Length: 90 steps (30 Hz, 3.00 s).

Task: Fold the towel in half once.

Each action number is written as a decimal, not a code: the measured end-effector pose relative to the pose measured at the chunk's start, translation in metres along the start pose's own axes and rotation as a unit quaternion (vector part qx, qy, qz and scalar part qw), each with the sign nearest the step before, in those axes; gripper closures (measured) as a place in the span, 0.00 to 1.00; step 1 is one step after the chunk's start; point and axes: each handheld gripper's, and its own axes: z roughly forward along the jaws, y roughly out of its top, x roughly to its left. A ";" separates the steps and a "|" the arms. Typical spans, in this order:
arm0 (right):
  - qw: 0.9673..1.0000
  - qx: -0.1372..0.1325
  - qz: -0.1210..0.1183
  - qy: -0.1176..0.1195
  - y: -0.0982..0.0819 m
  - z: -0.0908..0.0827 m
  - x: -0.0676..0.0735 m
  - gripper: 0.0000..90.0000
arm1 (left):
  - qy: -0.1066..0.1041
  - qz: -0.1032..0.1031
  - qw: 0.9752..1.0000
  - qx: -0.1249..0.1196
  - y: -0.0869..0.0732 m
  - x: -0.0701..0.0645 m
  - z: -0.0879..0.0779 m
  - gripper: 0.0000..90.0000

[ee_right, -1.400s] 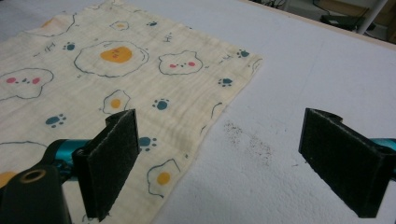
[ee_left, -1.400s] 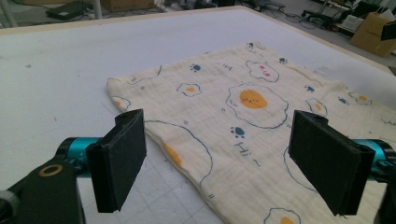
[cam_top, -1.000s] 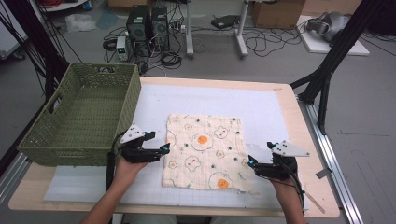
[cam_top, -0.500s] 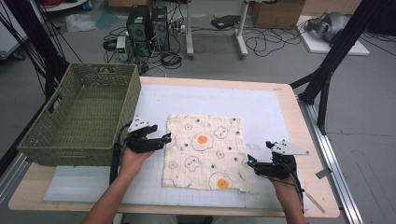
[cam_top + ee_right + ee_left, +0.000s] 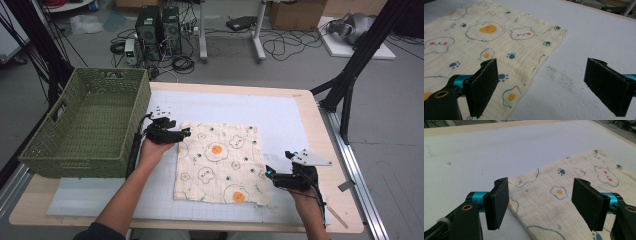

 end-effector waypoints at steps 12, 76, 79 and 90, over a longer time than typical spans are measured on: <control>1.000 0.004 0.005 0.001 -0.001 0.001 -0.001 0.13 | 0.036 -0.015 0.999 0.012 -0.006 0.015 0.011 0.42; 0.990 0.127 0.055 -0.021 0.057 0.157 -0.035 0.56 | 0.008 0.007 0.999 0.033 0.001 0.019 0.020 0.95; 0.990 0.133 0.040 -0.011 0.060 0.158 -0.029 0.79 | 0.010 0.008 0.999 0.035 0.001 0.019 0.019 0.95; 0.998 0.063 0.011 -0.024 0.073 0.145 -0.024 0.95 | 0.013 0.007 0.999 -0.034 0.016 0.015 -0.003 0.96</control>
